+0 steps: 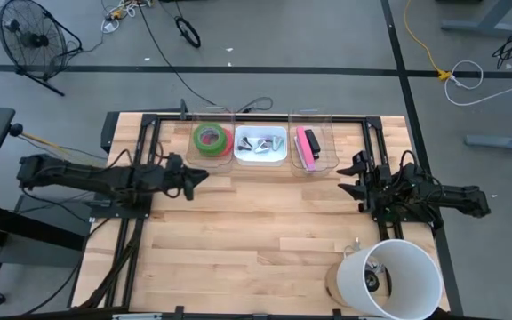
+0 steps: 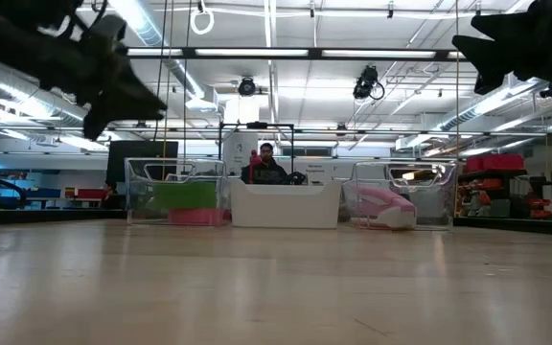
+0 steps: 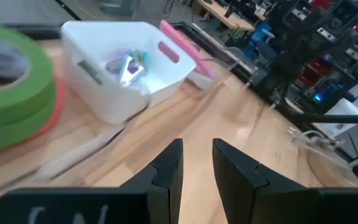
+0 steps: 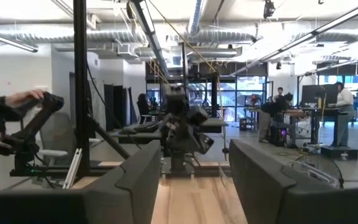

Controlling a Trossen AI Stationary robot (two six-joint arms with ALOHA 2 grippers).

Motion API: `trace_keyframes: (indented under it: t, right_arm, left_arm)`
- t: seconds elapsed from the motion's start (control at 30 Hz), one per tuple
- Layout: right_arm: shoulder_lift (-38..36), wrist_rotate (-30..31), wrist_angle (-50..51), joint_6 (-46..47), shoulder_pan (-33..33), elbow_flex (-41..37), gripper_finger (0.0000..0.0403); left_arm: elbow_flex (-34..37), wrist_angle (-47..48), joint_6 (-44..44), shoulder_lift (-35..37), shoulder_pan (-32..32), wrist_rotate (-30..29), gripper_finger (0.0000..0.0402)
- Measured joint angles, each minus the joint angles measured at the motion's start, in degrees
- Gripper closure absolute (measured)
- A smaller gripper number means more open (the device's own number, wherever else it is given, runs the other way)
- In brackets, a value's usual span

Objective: Pick and place Stapler, Stapler remover, tape
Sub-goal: Return to Home Position

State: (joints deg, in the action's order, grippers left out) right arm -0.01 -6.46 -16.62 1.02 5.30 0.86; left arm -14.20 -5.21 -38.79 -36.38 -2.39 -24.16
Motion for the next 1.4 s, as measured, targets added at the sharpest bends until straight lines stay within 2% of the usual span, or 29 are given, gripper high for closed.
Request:
trace_keyframes:
  t: [0.27, 0.4, 0.5, 0.53, 0.6, 0.63, 0.67, 0.73, 0.83, 1.03, 1.4]
  right_arm:
    - [0.00, -0.02, -0.02, 0.00, -0.52, 0.02, 0.0211]
    - [0.00, 0.01, 0.08, -0.02, -0.52, 0.02, 0.0211]
    - [0.00, 0.01, 0.03, -0.02, -0.52, 0.02, 0.0211]
    - [0.00, 0.00, -0.12, -0.02, -0.53, 0.02, 0.0211]
    - [0.00, -0.04, -0.32, -0.02, -0.61, 0.02, 0.0211]
    - [0.00, -0.02, -0.14, -0.02, -0.61, 0.02, 0.0211]
    - [0.00, 0.01, 0.05, -0.02, -0.73, 0.02, 0.0211]
    - [0.00, 0.41, -0.17, -0.04, -1.52, 0.03, 0.0211]
    - [0.00, 0.94, -0.25, -0.03, -2.94, 0.06, 0.0211]
    - [0.01, 0.84, -0.56, -0.03, -6.53, 0.07, 0.0211]
    - [0.63, 1.51, 0.81, -0.02, -6.91, 0.07, 0.0211]
  left_arm:
    - [13.49, 0.02, -0.04, 16.80, 0.00, 0.02, 0.0312]
    - [13.62, 0.16, 0.27, 25.02, 1.26, 1.87, 0.0312]
    - [13.64, 0.41, 0.44, 35.38, 3.34, 3.25, 0.0312]
    - [13.57, -0.81, 0.39, 36.34, 4.12, 3.31, 0.0312]
    - [13.67, -4.36, 0.49, 36.31, 6.14, 2.82, 0.0312]
    - [13.66, -10.28, 0.42, 36.06, 6.92, 2.83, 0.0312]
    - [13.53, -12.08, 0.44, 36.35, 7.48, 2.36, 0.0312]
    - [13.72, -10.85, 0.47, 36.36, 8.45, 2.08, 0.0312]
    - [13.73, -15.29, 0.51, 36.39, 9.39, 0.85, 0.0312]
    - [13.73, -13.62, 0.50, 36.37, 9.75, 0.50, 0.0312]
    - [13.75, -14.17, 0.50, 36.35, 11.83, 1.36, 0.0312]
